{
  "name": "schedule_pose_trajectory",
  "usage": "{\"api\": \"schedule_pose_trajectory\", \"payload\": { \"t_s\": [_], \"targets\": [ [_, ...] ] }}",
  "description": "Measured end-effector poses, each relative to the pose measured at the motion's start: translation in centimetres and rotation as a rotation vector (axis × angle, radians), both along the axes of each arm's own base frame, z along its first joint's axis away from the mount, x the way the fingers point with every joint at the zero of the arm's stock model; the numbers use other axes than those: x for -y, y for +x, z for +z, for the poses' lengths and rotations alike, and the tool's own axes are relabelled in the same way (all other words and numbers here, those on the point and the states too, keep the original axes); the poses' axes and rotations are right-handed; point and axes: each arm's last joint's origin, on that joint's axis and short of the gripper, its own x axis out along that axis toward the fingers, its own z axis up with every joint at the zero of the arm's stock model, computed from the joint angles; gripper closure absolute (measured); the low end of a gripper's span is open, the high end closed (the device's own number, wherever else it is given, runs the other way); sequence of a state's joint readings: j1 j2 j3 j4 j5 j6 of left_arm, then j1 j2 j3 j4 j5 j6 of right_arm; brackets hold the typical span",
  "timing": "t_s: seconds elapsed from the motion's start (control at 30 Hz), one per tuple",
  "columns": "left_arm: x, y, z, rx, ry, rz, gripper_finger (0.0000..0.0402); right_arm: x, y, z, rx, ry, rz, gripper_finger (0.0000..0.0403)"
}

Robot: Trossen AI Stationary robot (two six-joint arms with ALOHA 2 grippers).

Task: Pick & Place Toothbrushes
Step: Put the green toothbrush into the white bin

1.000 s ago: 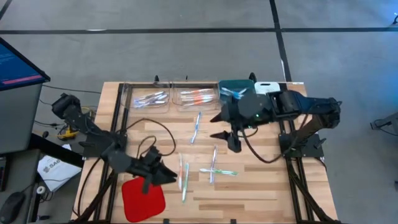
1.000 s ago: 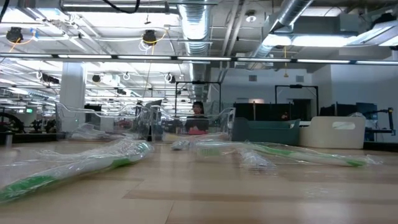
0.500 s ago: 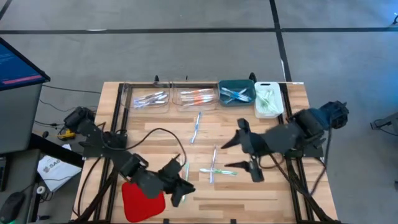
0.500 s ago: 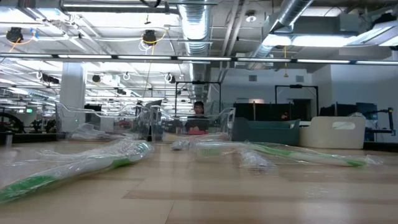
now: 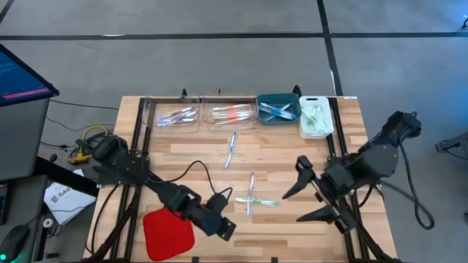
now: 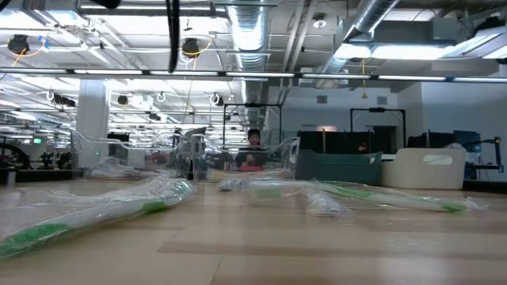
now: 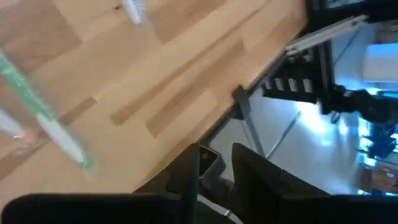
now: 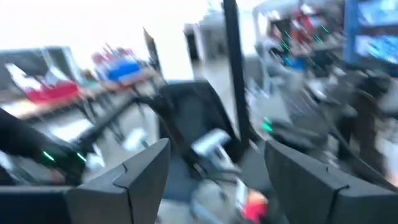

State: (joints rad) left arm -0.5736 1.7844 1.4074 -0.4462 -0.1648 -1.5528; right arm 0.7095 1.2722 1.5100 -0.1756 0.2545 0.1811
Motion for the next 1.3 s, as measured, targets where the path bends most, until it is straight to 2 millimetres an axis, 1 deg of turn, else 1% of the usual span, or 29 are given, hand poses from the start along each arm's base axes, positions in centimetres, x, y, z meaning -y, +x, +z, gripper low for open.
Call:
{"api": "schedule_pose_trajectory", "payload": {
  "t_s": [0.1,0.2,0.33,0.43,0.63,0.9,1.0,1.17,1.3],
  "targets": [
    [-0.9,0.4,-0.9,-0.087,0.021,0.034,0.0324,-0.1,-0.3,-1.3,0.117,0.129,0.078,0.0147],
    [-1.9,0.5,-2.1,-0.206,0.024,0.08,0.035,-0.2,-0.4,-2.4,0.201,0.209,0.133,0.0147],
    [-3.2,0.6,-3.4,-0.373,-0.021,0.127,0.0392,-0.8,-0.6,-3.2,0.231,0.237,0.16,0.0147],
    [-4.1,0.9,-4.0,-0.439,-0.055,0.138,0.0398,-1.3,-0.3,-3.5,0.234,0.232,0.164,0.0147],
    [-5.5,1.8,-4.4,-0.443,-0.06,0.171,0.04,-1.7,0.1,-3.9,0.217,0.218,0.164,0.0147],
    [-6.9,2.1,-4.5,-0.447,-0.04,0.204,0.04,-1.8,0.2,-4.2,0.196,0.202,0.164,0.0147],
    [-7.0,2.2,-4.4,-0.434,-0.023,0.21,0.04,-1.9,0.1,-4.2,0.186,0.202,0.171,0.0147],
    [-6.4,2.5,-4.2,-0.325,0.056,0.235,0.0399,-2.1,0.0,-4.4,0.171,0.195,0.18,0.0147],
    [-6.2,2.9,-4.0,-0.27,0.045,0.243,0.0399,-2.2,-0.1,-4.4,0.17,0.195,0.185,0.0147]
  ]
}}
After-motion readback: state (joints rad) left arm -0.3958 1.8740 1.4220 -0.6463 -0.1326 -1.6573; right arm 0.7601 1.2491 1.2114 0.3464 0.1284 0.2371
